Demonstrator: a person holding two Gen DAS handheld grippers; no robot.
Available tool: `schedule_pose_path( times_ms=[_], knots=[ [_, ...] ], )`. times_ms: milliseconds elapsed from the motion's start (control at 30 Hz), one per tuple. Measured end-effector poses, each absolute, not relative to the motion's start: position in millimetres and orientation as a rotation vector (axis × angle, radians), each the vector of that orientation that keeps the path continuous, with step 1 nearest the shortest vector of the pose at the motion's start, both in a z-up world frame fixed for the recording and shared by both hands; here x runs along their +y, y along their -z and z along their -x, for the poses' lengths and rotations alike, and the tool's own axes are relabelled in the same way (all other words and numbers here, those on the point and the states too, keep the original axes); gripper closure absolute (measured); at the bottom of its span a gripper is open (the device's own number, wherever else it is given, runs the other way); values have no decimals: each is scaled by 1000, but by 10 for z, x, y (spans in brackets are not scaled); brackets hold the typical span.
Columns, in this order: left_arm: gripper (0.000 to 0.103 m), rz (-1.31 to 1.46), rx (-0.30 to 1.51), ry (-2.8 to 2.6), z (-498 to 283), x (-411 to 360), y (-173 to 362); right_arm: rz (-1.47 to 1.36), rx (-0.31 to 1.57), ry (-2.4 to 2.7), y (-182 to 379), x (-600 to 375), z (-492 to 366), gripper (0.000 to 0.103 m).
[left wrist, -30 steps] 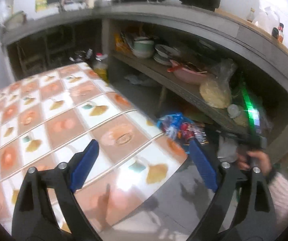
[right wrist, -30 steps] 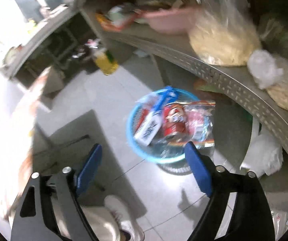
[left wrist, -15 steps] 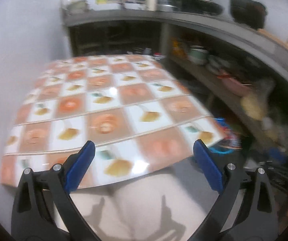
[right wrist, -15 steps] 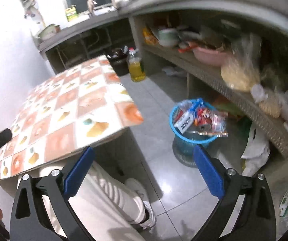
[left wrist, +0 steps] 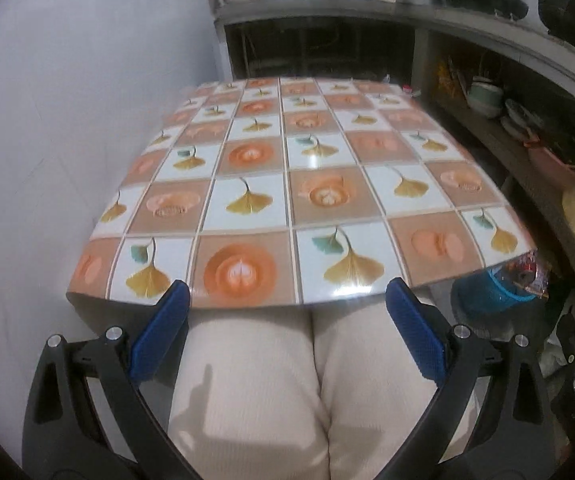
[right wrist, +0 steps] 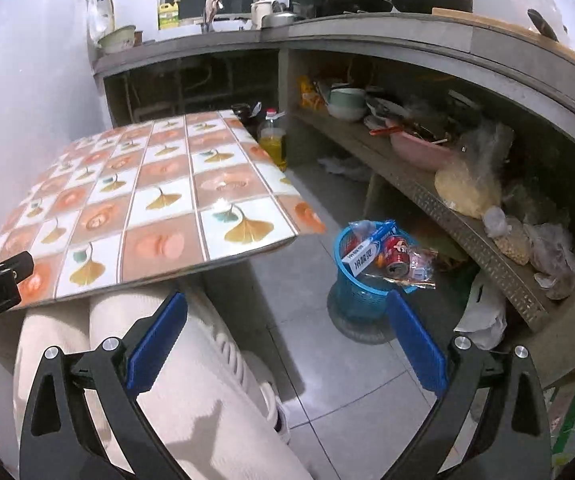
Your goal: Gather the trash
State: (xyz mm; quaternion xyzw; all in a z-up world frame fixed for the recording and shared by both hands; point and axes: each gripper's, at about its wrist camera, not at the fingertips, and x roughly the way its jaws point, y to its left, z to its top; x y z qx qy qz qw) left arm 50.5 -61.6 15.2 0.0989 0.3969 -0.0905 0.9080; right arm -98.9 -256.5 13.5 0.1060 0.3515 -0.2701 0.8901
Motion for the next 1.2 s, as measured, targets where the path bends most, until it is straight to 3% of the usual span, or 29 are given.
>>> schedule_pose_path(
  times_ms=[1200],
  knots=[
    [9, -275, 780, 256, -352, -819, -182, -239, 771, 584, -4, -2615, 1052, 7]
  ],
)
